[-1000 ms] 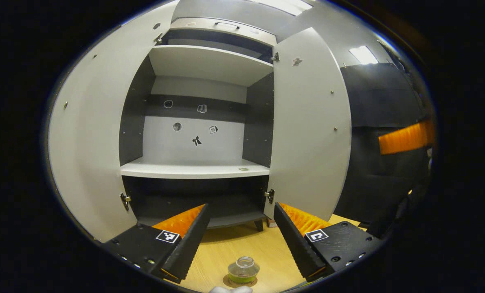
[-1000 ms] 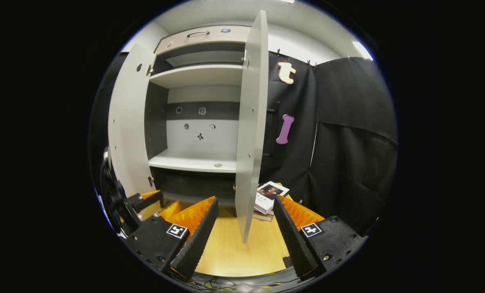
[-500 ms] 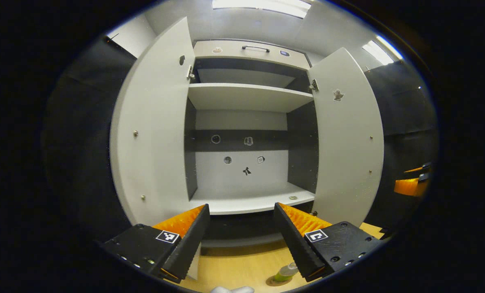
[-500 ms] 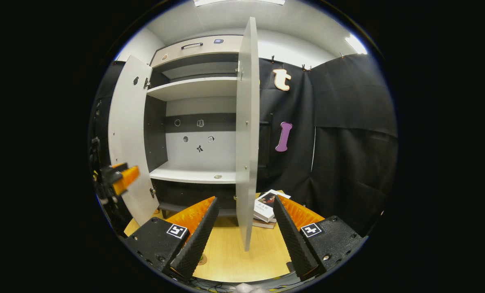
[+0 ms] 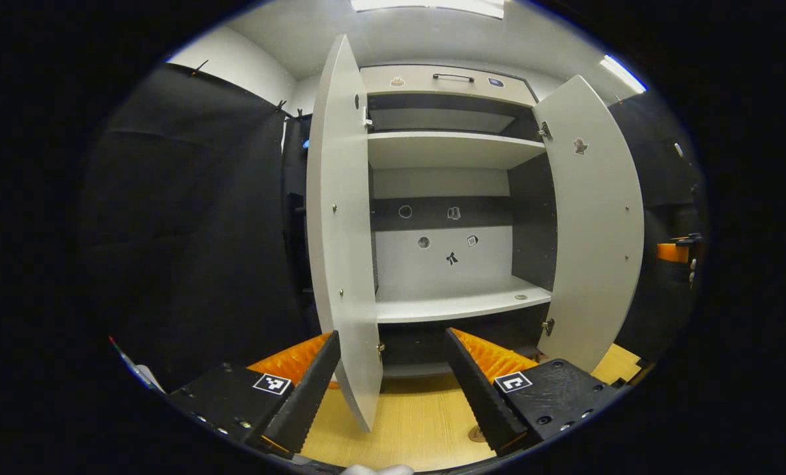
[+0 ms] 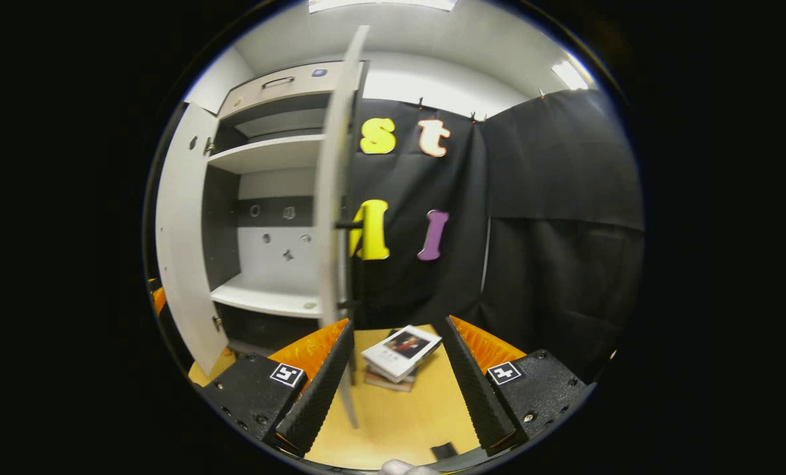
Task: Grasp the bottle in the cabinet with the left hand and place it on the coaster, then close the right door with the right hand and the left door with the left hand.
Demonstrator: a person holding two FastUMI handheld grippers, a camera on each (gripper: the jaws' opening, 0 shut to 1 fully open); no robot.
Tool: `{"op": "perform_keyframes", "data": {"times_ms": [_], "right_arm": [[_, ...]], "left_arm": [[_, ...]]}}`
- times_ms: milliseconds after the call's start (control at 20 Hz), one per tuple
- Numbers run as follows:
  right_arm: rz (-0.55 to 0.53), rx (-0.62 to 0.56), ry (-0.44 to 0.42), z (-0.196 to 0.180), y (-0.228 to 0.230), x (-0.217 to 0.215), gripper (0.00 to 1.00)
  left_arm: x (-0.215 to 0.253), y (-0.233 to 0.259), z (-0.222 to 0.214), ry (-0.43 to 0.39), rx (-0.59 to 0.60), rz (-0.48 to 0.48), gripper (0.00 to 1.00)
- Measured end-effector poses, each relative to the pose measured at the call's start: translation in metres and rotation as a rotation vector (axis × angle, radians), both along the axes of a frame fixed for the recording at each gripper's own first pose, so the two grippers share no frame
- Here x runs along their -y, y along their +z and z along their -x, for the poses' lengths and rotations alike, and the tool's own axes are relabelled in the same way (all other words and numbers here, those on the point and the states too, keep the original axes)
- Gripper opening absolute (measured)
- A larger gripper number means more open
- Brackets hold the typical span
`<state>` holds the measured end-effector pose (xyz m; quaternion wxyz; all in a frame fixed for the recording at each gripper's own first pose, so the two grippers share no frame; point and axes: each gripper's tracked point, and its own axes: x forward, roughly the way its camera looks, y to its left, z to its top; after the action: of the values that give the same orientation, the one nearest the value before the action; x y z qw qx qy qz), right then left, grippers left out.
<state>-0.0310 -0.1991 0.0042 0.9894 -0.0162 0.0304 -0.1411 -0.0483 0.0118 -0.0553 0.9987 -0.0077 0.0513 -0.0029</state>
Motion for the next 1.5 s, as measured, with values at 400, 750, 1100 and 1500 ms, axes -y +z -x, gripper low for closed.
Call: {"op": "perform_keyframes", "data": {"times_ms": [400, 750, 1100, 1500], "right_arm": [[-0.016, 0.024, 0.093, -0.057, 0.037, 0.046, 0.83], [-0.023, -0.006, 0.31, -0.094, 0.035, -0.003, 0.85], [-0.052, -0.049, 0.448, -0.095, 0.029, -0.047, 0.78], [-0.014, -0.036, 0.581, -0.112, 0.024, -0.136, 0.79]], "left_arm": [[0.045, 0.016, -0.001, 0.045, 0.005, 0.03, 0.96], [0.064, 0.014, 0.005, 0.108, -0.027, 0.041, 0.96], [0.057, 0.021, 0.019, 0.198, -0.026, 0.023, 0.96], [0.057, 0.021, 0.039, 0.248, -0.023, -0.016, 0.96]]}}
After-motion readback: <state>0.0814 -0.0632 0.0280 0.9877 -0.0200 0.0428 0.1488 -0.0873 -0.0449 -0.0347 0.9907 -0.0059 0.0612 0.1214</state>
